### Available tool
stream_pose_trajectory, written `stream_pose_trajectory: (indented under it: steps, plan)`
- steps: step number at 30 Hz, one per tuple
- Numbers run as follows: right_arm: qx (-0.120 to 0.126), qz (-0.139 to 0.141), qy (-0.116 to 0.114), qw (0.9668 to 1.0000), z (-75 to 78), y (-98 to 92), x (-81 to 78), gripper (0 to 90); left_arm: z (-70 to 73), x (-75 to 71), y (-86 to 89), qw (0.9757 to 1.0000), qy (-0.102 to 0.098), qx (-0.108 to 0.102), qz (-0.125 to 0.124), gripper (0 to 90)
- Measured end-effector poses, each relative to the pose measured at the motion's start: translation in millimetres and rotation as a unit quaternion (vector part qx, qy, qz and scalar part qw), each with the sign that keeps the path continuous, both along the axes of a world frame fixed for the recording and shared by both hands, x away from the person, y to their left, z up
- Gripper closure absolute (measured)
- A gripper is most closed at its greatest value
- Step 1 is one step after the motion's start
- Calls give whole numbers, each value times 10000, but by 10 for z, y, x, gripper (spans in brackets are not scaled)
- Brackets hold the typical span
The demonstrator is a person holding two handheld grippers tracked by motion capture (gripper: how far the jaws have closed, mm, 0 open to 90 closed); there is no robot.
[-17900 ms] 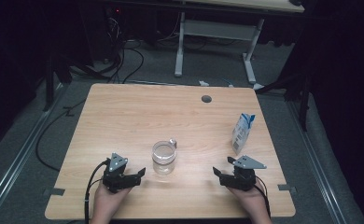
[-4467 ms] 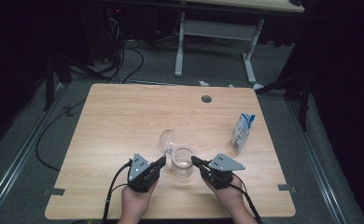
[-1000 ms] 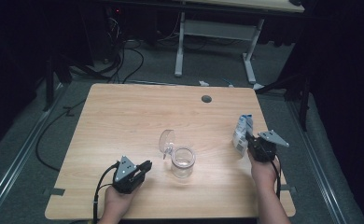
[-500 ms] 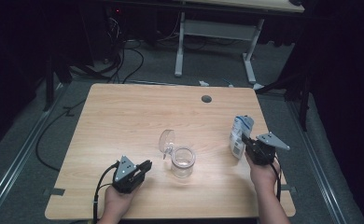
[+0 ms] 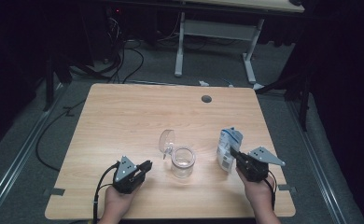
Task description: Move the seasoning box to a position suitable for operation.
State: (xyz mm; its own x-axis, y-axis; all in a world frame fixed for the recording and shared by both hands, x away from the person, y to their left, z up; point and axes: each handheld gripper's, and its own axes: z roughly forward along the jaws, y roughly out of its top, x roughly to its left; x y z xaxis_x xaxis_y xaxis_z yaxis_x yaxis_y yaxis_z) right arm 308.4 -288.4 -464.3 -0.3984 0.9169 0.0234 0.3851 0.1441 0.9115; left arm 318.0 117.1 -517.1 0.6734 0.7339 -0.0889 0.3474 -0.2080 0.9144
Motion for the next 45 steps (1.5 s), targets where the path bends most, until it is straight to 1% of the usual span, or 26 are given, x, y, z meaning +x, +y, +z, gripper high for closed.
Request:
stream_pose_trajectory:
  steps: [5,9,11,14,15,18,20,25,28,29,30,32,33,35,37,38,42,45]
  plan:
    - [115,217,66,9997,-45,54,-101,900,4,-3,7,10000,0,5,5,833]
    - [99,349,167,9992,-78,75,-166,900,3,-9,1,10000,-4,-8,-2,833]
    - [83,352,218,9991,-71,86,-197,900,3,-11,0,10000,-7,-9,-3,833]
    - [-110,381,277,9988,-52,104,-216,900,3,-13,-4,10000,-4,-22,-1,833]
    - [-133,353,277,9989,-51,104,-222,900,5,-16,-3,10000,4,-7,-12,833]
    - [-154,287,297,9990,-61,87,-247,898,3,-24,-10,10000,-2,-14,-26,832]
    - [-122,248,320,9991,-68,74,-263,890,1,-28,-17,10000,4,-5,-40,833]
    - [-209,303,373,9986,-83,61,-283,845,-2,-29,-22,10000,5,8,-62,831]
    - [-304,342,412,9981,-84,65,-281,873,-1,-29,-23,10000,7,4,-61,830]
    - [-401,311,397,9979,-75,66,-280,888,-1,-28,-22,10000,7,8,-63,829]
    - [-425,308,414,9978,-66,65,-271,896,-1,-29,-24,10000,6,0,-62,828]
    - [-421,402,511,9970,-48,51,-247,900,-1,-31,-26,10000,4,2,-69,825]
    - [-503,415,512,9966,-37,52,-237,900,-1,-32,-26,10000,2,-1,-74,822]
    - [-524,491,584,9957,-10,50,-208,900,0,-33,-20,9999,5,-25,-106,805]
    - [-636,538,659,9943,27,66,-179,900,3,-36,-13,9999,-6,-61,-155,774]
    - [-723,559,703,9933,58,78,-160,900,4,-38,-12,9998,-15,-73,-164,766]
    - [-907,666,908,9895,156,113,-100,900,12,-40,-1,9998,-14,-113,-182,760]
    - [-1024,796,1157,9848,243,121,-49,900,12,-37,2,9997,-7,-144,-186,744]
